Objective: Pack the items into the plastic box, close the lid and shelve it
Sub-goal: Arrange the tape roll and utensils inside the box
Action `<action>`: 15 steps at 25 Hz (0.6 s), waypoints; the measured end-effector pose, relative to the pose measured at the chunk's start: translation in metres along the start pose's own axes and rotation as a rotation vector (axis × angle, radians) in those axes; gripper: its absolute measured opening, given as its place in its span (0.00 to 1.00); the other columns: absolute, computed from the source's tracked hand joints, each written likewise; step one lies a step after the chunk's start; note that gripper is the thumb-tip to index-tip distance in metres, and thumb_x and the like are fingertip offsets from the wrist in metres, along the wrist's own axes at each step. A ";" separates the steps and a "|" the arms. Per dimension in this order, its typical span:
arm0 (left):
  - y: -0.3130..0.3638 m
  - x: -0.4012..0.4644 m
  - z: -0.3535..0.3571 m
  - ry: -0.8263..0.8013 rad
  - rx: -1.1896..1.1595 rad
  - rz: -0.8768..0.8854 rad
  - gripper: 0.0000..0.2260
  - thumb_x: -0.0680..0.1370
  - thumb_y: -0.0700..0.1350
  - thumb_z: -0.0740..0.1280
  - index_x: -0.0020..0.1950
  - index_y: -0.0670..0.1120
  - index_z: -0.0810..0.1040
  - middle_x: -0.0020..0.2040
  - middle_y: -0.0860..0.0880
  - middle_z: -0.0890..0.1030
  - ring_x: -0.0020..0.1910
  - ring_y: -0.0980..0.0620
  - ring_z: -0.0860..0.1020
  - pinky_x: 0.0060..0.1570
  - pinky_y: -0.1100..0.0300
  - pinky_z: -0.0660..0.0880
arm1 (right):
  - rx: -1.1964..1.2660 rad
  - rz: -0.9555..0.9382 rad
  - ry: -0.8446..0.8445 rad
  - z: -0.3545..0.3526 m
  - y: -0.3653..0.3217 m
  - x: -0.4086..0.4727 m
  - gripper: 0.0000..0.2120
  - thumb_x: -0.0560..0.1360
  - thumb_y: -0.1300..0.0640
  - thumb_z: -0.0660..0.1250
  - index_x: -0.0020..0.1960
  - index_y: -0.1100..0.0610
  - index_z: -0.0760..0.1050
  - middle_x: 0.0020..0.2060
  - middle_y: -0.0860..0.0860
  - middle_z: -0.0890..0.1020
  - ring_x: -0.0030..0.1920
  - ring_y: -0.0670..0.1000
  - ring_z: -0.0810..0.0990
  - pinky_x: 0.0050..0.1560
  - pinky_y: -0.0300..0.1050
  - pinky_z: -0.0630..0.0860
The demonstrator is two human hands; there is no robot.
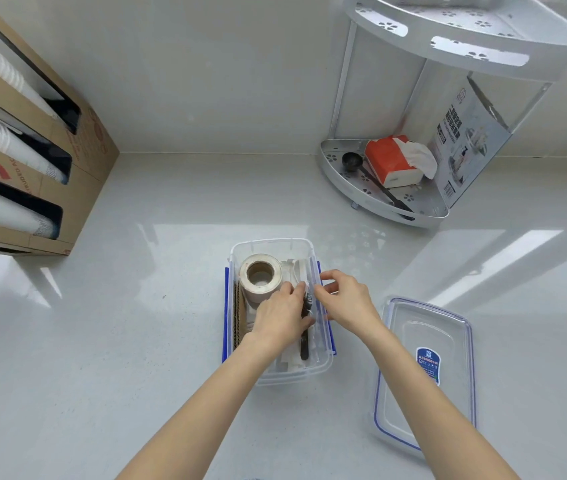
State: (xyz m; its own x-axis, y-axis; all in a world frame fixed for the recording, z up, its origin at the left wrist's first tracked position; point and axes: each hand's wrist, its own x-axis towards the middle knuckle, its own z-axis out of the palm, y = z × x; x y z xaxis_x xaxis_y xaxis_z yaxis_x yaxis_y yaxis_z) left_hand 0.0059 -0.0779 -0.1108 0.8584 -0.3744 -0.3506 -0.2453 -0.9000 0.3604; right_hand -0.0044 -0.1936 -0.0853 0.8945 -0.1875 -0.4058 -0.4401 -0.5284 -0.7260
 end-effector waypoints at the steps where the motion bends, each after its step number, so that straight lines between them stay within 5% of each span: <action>1: 0.000 0.001 -0.001 0.000 -0.006 -0.003 0.27 0.74 0.51 0.63 0.70 0.45 0.58 0.62 0.42 0.71 0.58 0.42 0.74 0.51 0.49 0.73 | -0.003 -0.002 -0.002 0.000 0.000 0.000 0.17 0.74 0.54 0.61 0.61 0.56 0.71 0.43 0.52 0.77 0.43 0.54 0.78 0.52 0.55 0.79; 15: 0.010 -0.001 -0.003 0.004 -0.117 -0.175 0.13 0.73 0.39 0.62 0.55 0.36 0.66 0.53 0.36 0.78 0.53 0.36 0.76 0.41 0.53 0.67 | 0.018 -0.023 0.003 0.002 0.005 -0.001 0.16 0.74 0.55 0.60 0.61 0.56 0.71 0.40 0.50 0.77 0.40 0.52 0.77 0.51 0.53 0.79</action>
State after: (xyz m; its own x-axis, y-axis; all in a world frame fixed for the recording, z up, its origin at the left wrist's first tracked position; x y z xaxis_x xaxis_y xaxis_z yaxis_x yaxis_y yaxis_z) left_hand 0.0039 -0.0857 -0.1037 0.8851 -0.2137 -0.4135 -0.0388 -0.9192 0.3919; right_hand -0.0079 -0.1938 -0.0895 0.9046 -0.1782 -0.3873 -0.4208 -0.5179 -0.7447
